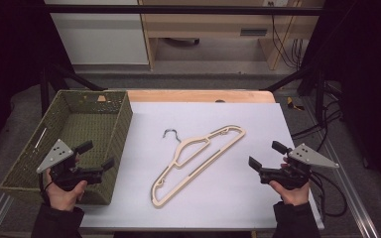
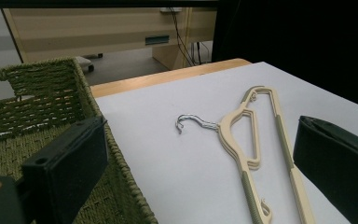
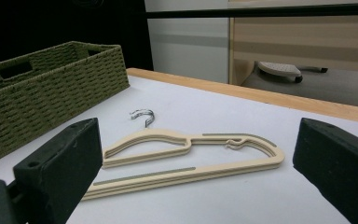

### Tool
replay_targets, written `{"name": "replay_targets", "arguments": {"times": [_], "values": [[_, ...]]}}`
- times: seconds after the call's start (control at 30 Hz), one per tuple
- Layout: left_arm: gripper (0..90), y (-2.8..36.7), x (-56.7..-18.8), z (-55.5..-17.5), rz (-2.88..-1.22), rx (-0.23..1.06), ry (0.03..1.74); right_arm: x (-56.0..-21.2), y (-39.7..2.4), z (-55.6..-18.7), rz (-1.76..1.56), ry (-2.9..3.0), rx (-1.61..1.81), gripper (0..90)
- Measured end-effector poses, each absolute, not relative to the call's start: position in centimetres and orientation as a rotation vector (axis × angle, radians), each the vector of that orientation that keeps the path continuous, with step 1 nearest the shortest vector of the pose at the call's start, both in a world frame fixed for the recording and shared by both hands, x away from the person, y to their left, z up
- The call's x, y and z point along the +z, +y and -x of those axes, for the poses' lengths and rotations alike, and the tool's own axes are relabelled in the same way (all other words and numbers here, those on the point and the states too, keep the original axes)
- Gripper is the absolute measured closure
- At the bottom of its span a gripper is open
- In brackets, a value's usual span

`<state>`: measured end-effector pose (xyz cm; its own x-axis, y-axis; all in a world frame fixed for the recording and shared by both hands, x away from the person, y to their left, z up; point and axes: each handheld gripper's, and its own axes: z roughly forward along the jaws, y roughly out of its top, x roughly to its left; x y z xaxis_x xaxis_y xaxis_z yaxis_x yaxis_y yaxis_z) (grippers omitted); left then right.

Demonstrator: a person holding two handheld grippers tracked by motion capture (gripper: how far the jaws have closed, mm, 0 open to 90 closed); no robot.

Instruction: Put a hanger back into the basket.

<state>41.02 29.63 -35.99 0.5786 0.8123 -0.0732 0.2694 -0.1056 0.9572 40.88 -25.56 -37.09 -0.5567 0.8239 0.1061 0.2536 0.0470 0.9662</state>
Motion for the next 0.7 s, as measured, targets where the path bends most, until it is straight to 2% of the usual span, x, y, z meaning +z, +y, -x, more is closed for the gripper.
{"name": "replay_targets", "arguments": {"times": [0.37,0.7], "values": [[5.1,27.1,-35.6,-41.1,-1.662,0.57,0.905,-37.0,-25.2,-40.9,-1.071,1.858,1.534,2.2],[9.5,22.7,-36.0,-41.2,-1.768,0.529,0.862,-37.0,-24.8,-40.9,-1.066,1.87,1.537,2.4]]}}
